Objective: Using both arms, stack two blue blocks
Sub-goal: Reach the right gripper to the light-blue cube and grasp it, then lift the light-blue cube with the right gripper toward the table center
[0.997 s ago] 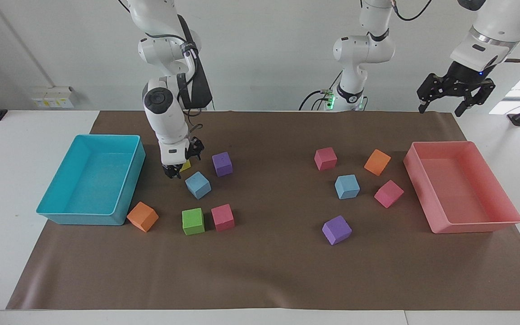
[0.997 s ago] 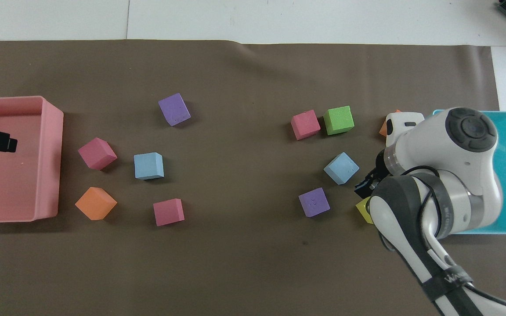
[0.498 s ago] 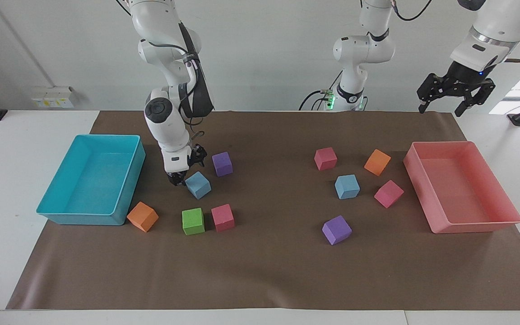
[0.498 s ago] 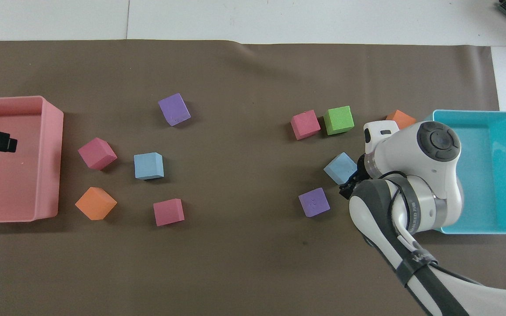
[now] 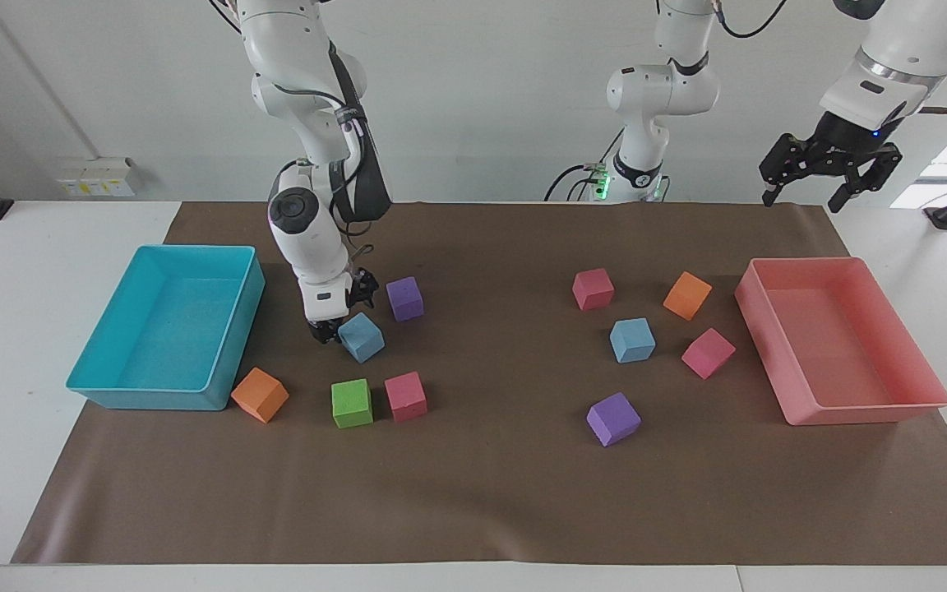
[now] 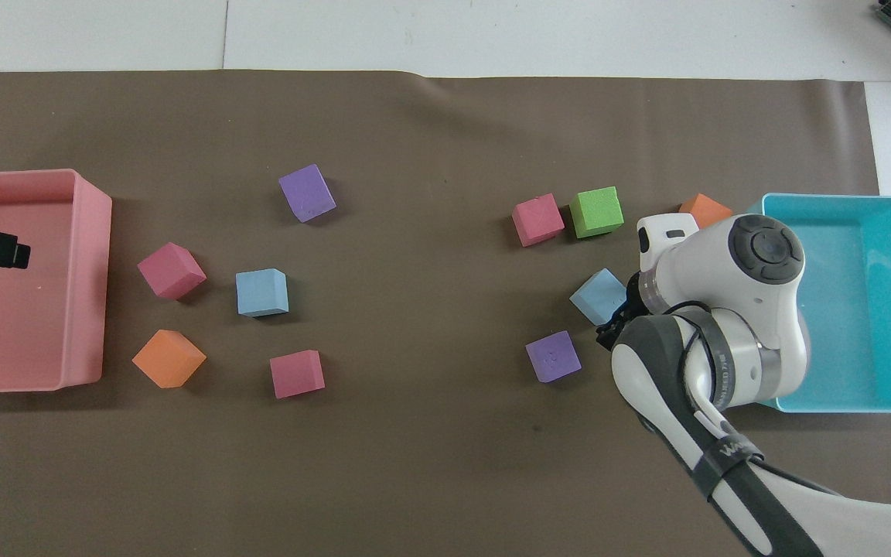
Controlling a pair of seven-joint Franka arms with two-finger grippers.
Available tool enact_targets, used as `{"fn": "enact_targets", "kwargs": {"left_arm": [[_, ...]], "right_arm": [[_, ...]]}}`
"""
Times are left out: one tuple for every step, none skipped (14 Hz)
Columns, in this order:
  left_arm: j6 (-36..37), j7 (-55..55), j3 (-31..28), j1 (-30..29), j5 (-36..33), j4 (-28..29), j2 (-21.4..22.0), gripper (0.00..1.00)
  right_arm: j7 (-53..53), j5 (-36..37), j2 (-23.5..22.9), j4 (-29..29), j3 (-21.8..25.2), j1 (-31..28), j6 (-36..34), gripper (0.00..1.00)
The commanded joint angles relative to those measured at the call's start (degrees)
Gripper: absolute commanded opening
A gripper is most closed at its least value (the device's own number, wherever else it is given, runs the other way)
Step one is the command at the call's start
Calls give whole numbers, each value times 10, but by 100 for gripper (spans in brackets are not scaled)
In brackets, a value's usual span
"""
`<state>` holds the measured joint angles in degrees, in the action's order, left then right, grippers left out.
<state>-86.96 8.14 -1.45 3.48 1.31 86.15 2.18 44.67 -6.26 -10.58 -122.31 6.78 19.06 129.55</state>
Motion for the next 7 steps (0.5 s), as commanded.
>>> {"fn": "enact_targets", "kwargs": {"left_arm": [[14, 8, 5, -8, -6, -16, -8, 100], [14, 8, 5, -8, -6, -16, -8, 100], [14, 7, 5, -7, -6, -16, -8, 100], [14, 8, 5, -8, -6, -16, -8, 100], [14, 8, 5, -8, -6, -16, -8, 100], [14, 8, 5, -8, -6, -16, -8, 100], [14, 8, 5, -8, -7, -16, -8, 100]], "right_arm": [[17, -15, -7, -4, 3, 6, 18, 100], [18, -15, -11, -4, 3, 7, 18, 100], [19, -15, -13, -4, 3, 10, 25, 100], [27, -15, -15, -3, 3, 10, 29, 100], [28, -15, -16, -2, 3, 10, 29, 97], [20, -15, -16, -2, 3, 11, 28, 80], [14, -15, -16, -2, 3, 12, 27, 51]]}}
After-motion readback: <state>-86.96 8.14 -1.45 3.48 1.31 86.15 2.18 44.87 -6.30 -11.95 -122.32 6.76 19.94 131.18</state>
